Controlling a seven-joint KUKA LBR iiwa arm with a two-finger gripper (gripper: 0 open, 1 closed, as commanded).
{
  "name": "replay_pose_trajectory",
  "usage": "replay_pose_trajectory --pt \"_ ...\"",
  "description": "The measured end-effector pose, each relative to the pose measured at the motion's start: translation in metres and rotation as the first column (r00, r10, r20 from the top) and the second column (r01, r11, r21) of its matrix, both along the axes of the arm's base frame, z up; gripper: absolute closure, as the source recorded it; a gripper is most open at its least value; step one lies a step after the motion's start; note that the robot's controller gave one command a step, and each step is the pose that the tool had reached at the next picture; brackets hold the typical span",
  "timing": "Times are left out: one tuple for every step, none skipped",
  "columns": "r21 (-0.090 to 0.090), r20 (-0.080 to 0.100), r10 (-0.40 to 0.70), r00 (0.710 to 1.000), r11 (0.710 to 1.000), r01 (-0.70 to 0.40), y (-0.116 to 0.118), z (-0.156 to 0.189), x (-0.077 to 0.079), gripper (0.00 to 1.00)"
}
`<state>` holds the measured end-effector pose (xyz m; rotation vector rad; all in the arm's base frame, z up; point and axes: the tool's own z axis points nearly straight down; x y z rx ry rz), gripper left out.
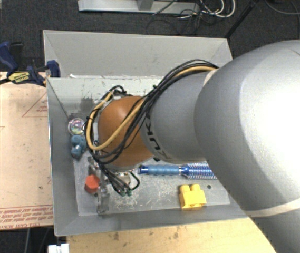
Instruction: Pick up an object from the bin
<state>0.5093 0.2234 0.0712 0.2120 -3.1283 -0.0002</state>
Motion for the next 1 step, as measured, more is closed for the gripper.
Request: replay_pose_trajectory --pt "-0.005 -0.016 -0.002 1.0 1.0 0.001 -0.0014 0.0013 -0.0035 1.0"
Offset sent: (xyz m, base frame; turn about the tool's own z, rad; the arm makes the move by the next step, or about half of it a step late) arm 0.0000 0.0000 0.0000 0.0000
